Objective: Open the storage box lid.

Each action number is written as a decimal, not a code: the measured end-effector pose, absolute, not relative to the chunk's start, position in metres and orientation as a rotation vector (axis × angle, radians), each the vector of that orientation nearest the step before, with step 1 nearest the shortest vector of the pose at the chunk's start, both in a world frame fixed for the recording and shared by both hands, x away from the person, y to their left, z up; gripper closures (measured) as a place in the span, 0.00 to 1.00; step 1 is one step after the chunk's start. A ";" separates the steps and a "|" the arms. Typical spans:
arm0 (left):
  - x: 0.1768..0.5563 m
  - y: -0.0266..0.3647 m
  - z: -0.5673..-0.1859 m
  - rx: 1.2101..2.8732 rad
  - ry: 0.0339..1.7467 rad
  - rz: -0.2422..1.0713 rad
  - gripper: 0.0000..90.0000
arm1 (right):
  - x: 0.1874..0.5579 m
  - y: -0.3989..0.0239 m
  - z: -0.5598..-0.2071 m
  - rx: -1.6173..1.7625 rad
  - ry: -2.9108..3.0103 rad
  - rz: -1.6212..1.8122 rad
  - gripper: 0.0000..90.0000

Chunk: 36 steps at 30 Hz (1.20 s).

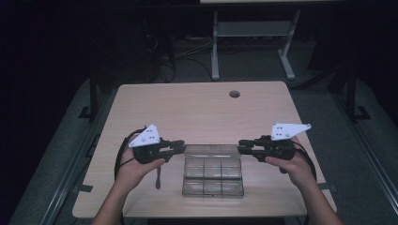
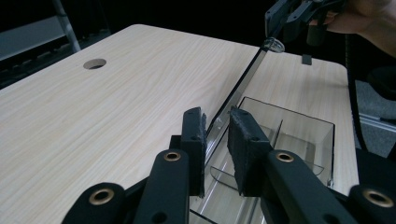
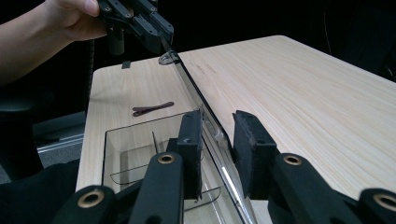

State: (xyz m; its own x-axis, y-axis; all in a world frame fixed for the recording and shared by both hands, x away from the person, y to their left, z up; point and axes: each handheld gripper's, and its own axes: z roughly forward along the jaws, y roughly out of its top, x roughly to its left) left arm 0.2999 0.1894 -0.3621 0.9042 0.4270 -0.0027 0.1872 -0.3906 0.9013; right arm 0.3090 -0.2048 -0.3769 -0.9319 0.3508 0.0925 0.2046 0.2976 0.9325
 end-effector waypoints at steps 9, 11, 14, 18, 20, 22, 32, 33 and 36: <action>0.302 0.192 -0.361 1.981 0.453 0.284 0.91 | 0.315 -0.203 -0.376 0.522 2.427 1.716 0.81; 0.303 0.192 -0.360 1.981 0.457 0.284 0.91 | 0.317 -0.202 -0.376 0.522 2.425 1.716 0.81; 0.305 0.192 -0.360 1.982 0.455 0.286 0.92 | 0.319 -0.202 -0.376 0.529 2.419 1.729 0.82; 0.307 0.192 -0.359 1.982 0.463 0.288 0.92 | 0.321 -0.203 -0.377 0.533 2.419 1.729 0.83; 0.309 0.192 -0.359 1.981 0.470 0.287 0.93 | 0.323 -0.203 -0.377 0.535 2.418 1.729 0.83; 0.310 0.191 -0.359 1.979 0.473 0.285 0.93 | 0.323 -0.203 -0.376 0.540 2.417 1.723 0.83; 0.321 0.190 -0.358 1.979 0.492 0.293 0.95 | 0.335 -0.203 -0.375 0.561 2.413 1.729 0.85; 0.322 0.190 -0.357 1.980 0.494 0.291 0.95 | 0.336 -0.203 -0.374 0.559 2.413 1.727 0.85; 0.324 0.189 -0.357 1.979 0.504 0.285 0.95 | 0.340 -0.202 -0.374 0.566 2.416 1.721 0.86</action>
State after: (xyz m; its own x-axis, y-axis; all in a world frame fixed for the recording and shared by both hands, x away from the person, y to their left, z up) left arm 0.3244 0.1893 -0.3571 0.8840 0.4670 -0.0204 0.2233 -0.3835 0.8962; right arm 0.3400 -0.2020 -0.3742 -0.9226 0.3682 0.1154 0.2294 0.2830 0.9313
